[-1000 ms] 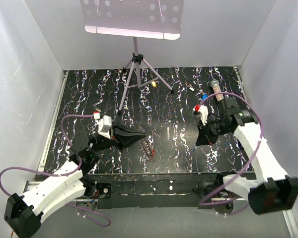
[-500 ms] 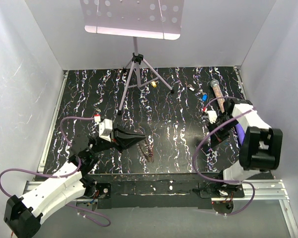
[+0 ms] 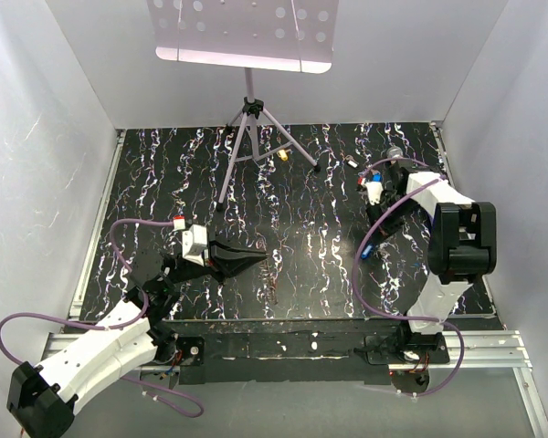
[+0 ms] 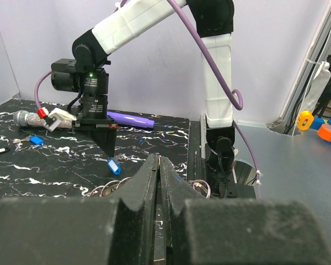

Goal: Put the keys on the keyring

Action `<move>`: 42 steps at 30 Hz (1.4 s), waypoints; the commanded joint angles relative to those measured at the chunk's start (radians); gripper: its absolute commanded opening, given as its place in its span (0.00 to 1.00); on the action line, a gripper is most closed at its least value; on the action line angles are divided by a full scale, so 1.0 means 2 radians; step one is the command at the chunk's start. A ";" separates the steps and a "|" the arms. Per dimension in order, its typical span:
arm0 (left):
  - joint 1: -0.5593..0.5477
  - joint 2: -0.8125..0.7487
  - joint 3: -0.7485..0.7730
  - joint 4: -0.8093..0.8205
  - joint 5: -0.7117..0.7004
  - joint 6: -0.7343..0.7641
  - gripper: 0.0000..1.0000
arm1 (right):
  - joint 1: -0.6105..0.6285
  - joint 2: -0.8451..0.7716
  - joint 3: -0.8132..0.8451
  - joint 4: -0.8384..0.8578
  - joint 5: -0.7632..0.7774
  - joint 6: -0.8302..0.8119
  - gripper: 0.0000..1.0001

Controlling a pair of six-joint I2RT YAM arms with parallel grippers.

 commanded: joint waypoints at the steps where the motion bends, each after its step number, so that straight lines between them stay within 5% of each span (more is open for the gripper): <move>1: 0.003 -0.007 0.000 0.001 0.001 0.016 0.00 | 0.011 0.017 0.018 0.048 -0.008 0.040 0.01; 34: 0.003 0.004 0.000 0.001 0.003 0.023 0.00 | 0.018 0.054 0.043 0.086 -0.012 0.072 0.01; 42: 0.003 0.001 0.000 0.002 0.003 0.023 0.00 | 0.018 0.047 0.044 0.082 -0.015 0.074 0.11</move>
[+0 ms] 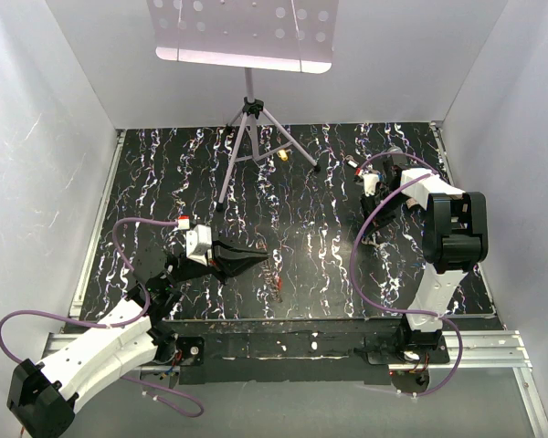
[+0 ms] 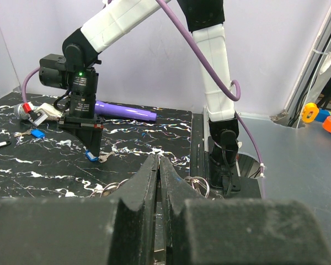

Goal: Put the keys on the keyring

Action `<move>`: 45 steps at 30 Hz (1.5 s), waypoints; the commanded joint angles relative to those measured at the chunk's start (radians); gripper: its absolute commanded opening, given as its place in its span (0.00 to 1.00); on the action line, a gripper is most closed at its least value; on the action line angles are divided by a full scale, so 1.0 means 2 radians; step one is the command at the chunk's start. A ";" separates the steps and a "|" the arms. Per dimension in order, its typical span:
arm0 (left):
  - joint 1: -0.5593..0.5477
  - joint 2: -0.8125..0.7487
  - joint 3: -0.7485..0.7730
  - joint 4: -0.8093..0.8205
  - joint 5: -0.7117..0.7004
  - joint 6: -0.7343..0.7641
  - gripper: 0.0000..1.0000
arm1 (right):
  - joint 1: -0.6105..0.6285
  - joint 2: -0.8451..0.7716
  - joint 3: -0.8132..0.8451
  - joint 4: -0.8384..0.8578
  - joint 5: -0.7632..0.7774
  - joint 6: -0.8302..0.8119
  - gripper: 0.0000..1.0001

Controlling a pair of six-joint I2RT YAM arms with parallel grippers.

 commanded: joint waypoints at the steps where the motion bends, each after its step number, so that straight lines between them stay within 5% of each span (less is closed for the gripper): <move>1: 0.002 -0.008 0.000 0.013 -0.001 0.004 0.00 | 0.002 -0.010 0.014 0.002 -0.004 0.005 0.12; 32: 0.002 -0.017 -0.003 0.022 -0.006 -0.011 0.00 | -0.005 -0.088 0.025 -0.013 -0.023 -0.014 0.30; 45: 0.003 0.022 -0.022 0.118 -0.024 -0.071 0.00 | 0.054 -0.224 0.071 -0.091 -0.287 -0.149 0.33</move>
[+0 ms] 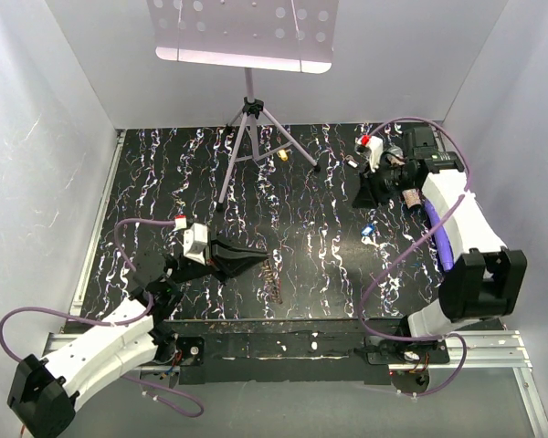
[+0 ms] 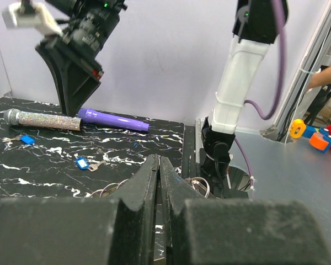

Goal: Put the keys on the keyring

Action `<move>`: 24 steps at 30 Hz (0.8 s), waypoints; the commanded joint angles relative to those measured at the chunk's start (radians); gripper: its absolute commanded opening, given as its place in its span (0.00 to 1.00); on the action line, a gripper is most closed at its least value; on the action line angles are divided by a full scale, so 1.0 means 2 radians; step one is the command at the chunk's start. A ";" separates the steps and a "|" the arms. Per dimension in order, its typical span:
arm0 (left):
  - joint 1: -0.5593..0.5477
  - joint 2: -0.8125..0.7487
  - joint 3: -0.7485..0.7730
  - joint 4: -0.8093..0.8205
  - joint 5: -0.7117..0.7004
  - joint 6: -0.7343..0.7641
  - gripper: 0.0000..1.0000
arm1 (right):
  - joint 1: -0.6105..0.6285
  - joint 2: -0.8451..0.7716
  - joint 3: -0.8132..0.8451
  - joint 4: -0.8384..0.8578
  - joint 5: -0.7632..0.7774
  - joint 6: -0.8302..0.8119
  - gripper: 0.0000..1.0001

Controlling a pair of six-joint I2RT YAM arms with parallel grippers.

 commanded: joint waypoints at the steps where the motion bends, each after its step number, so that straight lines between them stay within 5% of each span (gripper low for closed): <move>1: 0.003 0.026 -0.005 0.073 -0.020 -0.032 0.00 | 0.056 -0.048 0.028 -0.044 -0.172 -0.087 0.34; 8: 0.003 0.099 0.005 0.158 -0.038 -0.065 0.00 | 0.152 -0.070 0.052 -0.039 -0.305 -0.125 0.44; 24: -0.003 0.181 0.030 0.239 -0.058 -0.104 0.00 | 0.233 -0.080 0.023 0.057 -0.301 0.002 0.47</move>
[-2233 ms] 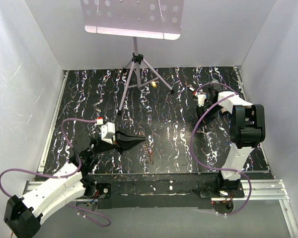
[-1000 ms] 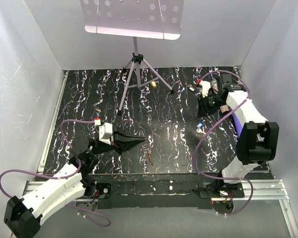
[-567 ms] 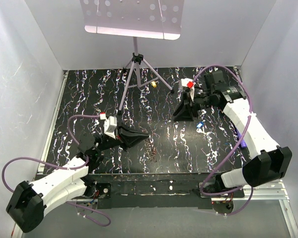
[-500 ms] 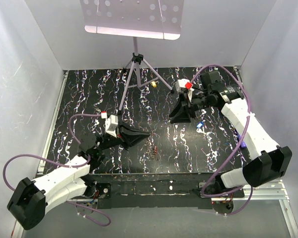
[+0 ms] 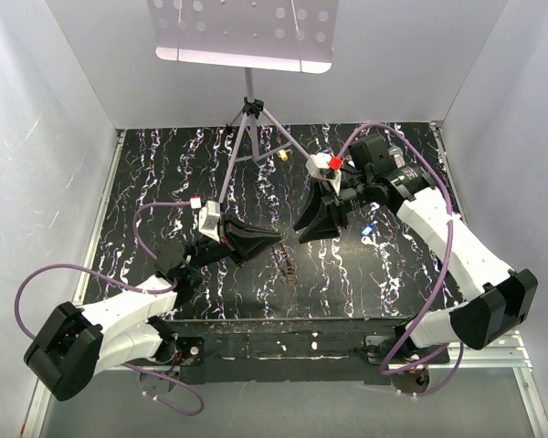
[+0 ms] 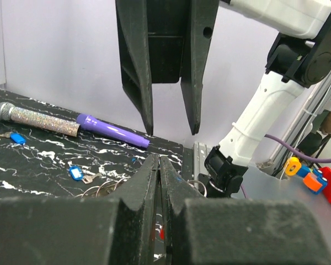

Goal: Put the keys on the keyring

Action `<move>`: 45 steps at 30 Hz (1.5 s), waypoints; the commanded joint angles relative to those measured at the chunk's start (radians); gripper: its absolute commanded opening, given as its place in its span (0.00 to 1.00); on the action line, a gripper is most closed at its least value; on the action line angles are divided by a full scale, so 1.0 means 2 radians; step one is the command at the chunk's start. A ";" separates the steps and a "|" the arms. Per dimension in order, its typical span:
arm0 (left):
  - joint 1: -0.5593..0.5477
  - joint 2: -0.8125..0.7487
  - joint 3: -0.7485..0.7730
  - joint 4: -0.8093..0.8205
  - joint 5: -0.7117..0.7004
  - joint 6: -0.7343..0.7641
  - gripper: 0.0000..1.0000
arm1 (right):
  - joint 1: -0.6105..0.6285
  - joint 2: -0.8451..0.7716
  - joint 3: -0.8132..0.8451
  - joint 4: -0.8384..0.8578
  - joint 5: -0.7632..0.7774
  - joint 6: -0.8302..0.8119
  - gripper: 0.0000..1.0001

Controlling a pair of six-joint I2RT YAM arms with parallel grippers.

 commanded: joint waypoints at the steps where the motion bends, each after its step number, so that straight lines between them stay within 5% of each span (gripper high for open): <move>1: -0.002 -0.003 0.025 0.035 -0.013 -0.007 0.00 | 0.014 0.001 -0.003 0.044 0.001 0.039 0.47; 15: -0.008 -0.009 0.022 0.039 -0.016 -0.009 0.00 | 0.039 0.019 0.002 0.063 0.015 0.064 0.45; 25: -0.009 -0.019 0.012 0.038 -0.026 -0.006 0.00 | 0.054 0.021 0.005 0.063 0.018 0.065 0.31; 34: -0.009 -0.020 0.009 0.036 -0.027 -0.007 0.00 | 0.061 0.026 0.010 0.051 0.015 0.051 0.07; 42: -0.009 -0.041 0.004 0.006 -0.024 -0.010 0.00 | 0.061 0.026 0.029 0.028 0.034 0.046 0.01; 45: -0.009 -0.069 0.008 -0.049 -0.024 -0.003 0.18 | 0.061 0.026 0.031 -0.001 0.030 0.012 0.01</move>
